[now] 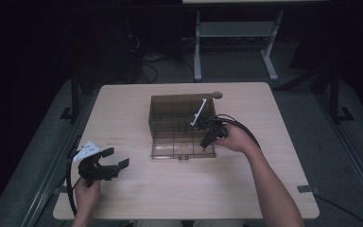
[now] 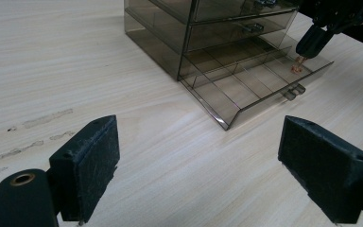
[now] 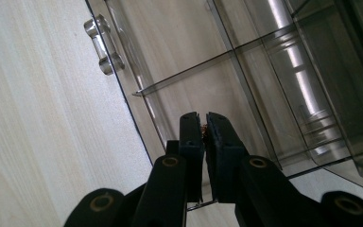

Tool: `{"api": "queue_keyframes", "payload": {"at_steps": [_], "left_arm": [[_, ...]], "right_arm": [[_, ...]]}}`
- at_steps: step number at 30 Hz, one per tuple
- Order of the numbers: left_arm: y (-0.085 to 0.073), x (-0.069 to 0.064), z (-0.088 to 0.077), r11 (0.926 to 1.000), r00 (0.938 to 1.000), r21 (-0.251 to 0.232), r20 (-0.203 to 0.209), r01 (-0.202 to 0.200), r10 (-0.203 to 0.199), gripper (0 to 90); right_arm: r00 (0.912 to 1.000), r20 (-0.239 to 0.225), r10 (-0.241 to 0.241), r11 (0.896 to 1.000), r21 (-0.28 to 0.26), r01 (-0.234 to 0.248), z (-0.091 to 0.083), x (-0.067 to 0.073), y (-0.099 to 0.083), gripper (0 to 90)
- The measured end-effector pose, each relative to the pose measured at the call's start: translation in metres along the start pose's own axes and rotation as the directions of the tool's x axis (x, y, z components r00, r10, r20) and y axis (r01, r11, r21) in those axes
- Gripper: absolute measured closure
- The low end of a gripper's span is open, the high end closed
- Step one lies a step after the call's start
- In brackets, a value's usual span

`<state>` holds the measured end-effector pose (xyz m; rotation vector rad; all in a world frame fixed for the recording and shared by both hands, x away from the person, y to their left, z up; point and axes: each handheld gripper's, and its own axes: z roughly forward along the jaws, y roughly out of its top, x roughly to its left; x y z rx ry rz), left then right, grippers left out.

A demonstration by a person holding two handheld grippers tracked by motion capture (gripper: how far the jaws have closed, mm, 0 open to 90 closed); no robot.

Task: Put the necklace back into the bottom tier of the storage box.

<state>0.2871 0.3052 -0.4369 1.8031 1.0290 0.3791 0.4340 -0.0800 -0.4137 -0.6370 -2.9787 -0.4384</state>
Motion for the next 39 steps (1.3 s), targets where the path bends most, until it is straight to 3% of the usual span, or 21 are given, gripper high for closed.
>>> {"api": "queue_keyframes", "payload": {"at_steps": [15,39], "left_arm": [[0.0,0.0,0.001,1.0,1.0,0.002,0.002,-0.004,0.004,12.9],[0.0,0.0,0.002,0.9999,0.9999,-0.001,-0.004,0.01,-0.01,12.9]], "right_arm": [[0.9996,-0.015,0.024,1.0,-0.003,-0.024,0.011,-0.003,-0.005,83.9],[0.9995,-0.01,0.031,0.999,-0.033,-0.031,0.006,-0.004,-0.005,71.8]]}}
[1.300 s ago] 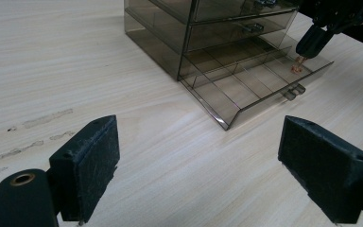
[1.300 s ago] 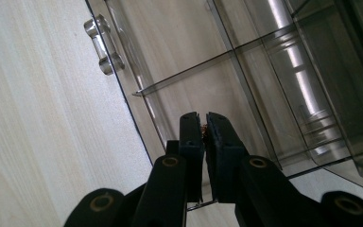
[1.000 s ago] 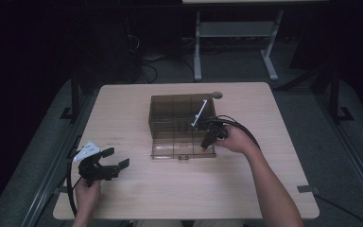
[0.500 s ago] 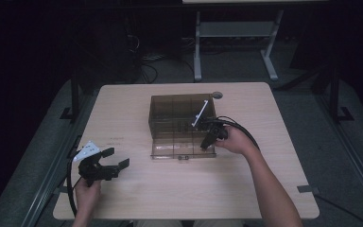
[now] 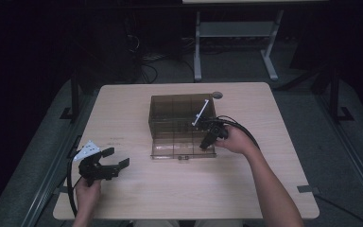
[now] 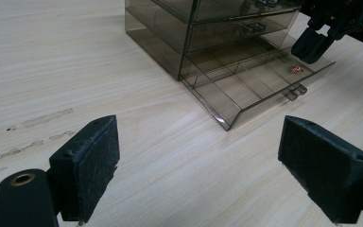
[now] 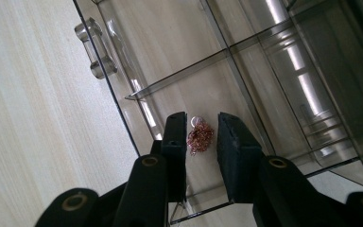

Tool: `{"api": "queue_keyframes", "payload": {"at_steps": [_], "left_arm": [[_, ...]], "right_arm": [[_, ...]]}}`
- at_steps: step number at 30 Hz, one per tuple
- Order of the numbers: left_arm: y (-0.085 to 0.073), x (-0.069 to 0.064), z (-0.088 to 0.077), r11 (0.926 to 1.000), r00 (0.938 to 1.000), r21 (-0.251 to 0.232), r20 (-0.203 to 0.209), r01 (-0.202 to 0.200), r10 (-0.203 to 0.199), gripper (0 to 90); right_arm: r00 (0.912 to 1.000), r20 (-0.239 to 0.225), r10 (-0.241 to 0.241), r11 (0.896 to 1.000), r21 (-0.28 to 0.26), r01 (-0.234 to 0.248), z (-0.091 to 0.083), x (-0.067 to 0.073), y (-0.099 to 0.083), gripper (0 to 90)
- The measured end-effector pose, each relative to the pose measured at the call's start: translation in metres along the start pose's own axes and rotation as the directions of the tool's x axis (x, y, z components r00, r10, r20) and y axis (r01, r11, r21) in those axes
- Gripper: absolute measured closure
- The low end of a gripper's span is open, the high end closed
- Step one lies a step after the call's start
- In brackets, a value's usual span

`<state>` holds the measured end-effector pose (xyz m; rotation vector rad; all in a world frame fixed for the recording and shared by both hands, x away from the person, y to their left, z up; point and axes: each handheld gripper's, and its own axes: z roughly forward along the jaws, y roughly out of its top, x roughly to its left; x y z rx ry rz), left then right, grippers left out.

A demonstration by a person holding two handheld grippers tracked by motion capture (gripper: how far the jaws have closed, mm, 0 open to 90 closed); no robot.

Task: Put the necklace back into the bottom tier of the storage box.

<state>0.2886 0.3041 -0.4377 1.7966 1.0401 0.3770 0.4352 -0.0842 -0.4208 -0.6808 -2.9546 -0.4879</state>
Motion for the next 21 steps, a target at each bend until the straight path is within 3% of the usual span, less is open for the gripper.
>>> {"api": "queue_keyframes", "payload": {"at_steps": [21], "left_arm": [[-0.0002,0.0003,0.0008,0.9999,1.0,0.011,-0.001,-0.009,0.009,12.9]], "right_arm": [[0.9997,0.016,-0.02,0.999,-0.035,0.021,-0.0074,0.0079,-0.0023,62.1]]}}
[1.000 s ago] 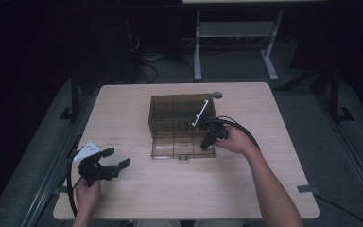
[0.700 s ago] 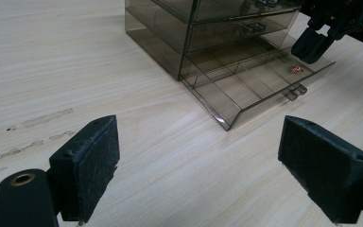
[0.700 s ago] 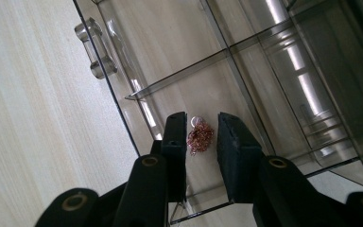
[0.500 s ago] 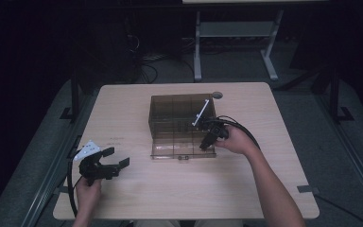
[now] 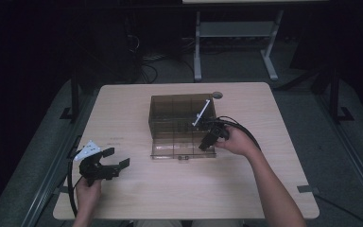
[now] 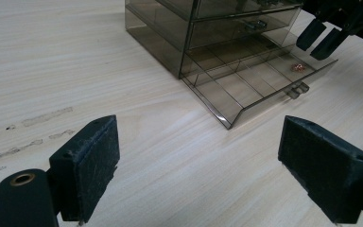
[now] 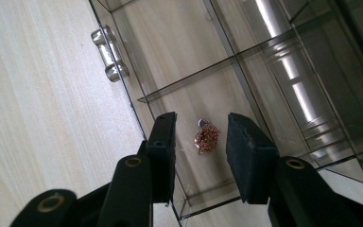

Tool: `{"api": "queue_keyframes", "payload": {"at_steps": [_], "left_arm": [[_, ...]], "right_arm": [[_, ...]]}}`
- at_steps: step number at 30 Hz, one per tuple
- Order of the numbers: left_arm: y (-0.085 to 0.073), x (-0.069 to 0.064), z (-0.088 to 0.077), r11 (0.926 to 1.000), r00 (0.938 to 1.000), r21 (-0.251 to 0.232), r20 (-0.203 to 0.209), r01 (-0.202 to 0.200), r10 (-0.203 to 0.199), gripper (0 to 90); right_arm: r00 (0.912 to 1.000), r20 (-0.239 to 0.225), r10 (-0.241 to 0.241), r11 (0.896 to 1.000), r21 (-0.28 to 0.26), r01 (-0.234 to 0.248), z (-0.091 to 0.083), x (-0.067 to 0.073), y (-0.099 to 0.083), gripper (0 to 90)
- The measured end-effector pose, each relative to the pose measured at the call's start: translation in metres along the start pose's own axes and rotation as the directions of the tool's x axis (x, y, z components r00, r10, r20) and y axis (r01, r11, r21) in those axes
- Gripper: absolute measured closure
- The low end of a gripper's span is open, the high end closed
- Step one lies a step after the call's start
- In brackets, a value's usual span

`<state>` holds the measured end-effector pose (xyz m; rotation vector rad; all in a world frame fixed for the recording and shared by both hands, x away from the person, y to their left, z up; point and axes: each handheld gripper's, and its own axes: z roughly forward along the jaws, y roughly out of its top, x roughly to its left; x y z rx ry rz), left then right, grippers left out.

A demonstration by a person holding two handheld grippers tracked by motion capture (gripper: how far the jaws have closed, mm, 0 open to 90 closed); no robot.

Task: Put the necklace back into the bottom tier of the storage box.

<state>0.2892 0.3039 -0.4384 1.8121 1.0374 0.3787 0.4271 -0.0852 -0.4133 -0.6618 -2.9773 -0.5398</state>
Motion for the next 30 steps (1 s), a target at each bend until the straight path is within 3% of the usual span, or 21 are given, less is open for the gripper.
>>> {"api": "queue_keyframes", "payload": {"at_steps": [13,30], "left_arm": [[0.0,-0.001,-0.001,1.0,1.0,-0.001,0.006,0.0,0.0,12.9],[0.0,-0.002,0.0,1.0,1.0,0.002,0.007,-0.004,0.004,12.9]], "right_arm": [[0.9995,0.029,-0.014,1.0,-0.021,0.015,-0.013,0.01,-0.003,56.0],[0.9986,0.052,-0.013,0.998,-0.059,0.017,-0.037,0.02,-0.027,43.3]]}}
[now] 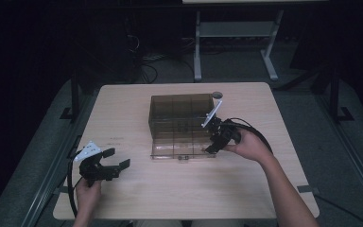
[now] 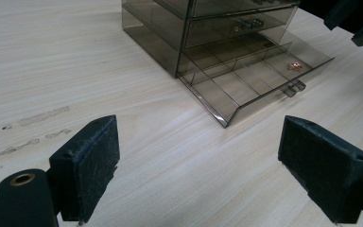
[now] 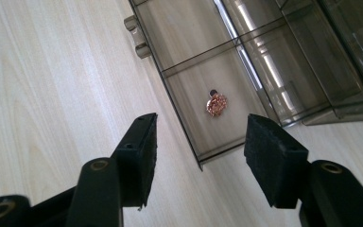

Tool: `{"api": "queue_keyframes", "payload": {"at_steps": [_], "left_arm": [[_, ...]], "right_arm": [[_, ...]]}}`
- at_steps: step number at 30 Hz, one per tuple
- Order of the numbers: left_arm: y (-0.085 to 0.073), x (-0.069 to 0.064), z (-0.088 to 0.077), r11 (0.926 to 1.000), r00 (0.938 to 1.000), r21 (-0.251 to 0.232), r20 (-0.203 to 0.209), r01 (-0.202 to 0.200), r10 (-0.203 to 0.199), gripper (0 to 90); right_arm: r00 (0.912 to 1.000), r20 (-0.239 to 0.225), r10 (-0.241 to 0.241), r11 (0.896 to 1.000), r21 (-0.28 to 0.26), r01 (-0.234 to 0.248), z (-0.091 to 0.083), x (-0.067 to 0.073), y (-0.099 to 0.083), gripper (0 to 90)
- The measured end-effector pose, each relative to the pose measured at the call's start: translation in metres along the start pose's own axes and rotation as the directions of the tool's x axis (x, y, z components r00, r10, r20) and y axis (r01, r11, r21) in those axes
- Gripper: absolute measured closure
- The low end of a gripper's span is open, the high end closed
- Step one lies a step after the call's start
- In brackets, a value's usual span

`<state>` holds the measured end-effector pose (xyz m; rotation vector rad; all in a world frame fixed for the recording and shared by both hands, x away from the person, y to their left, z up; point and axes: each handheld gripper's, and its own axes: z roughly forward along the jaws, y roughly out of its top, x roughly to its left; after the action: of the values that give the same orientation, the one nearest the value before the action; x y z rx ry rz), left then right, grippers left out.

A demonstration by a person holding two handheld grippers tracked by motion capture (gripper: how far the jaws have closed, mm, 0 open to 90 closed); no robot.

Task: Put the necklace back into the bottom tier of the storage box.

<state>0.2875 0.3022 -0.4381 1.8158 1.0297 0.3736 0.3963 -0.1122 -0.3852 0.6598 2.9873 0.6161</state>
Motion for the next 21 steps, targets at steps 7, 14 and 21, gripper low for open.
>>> {"api": "queue_keyframes", "payload": {"at_steps": [7,14,21], "left_arm": [[0.0,0.0,0.0,1.0,1.0,0.001,-0.002,-0.003,0.003,12.9],[0.0,0.0,0.0,1.0,1.0,-0.001,-0.002,-0.001,0.001,12.9],[0.0,0.0,0.0,1.0,1.0,0.001,-0.001,-0.002,0.002,12.9]], "right_arm": [[1.0,0.008,0.006,1.0,-0.012,-0.006,-0.005,0.001,-0.009,39.9],[0.9999,0.005,0.014,0.999,-0.032,-0.014,-0.009,0.005,-0.017,37.6],[0.9998,0.004,0.02,0.999,-0.04,-0.02,-0.013,0.007,-0.025,36.6]]}}
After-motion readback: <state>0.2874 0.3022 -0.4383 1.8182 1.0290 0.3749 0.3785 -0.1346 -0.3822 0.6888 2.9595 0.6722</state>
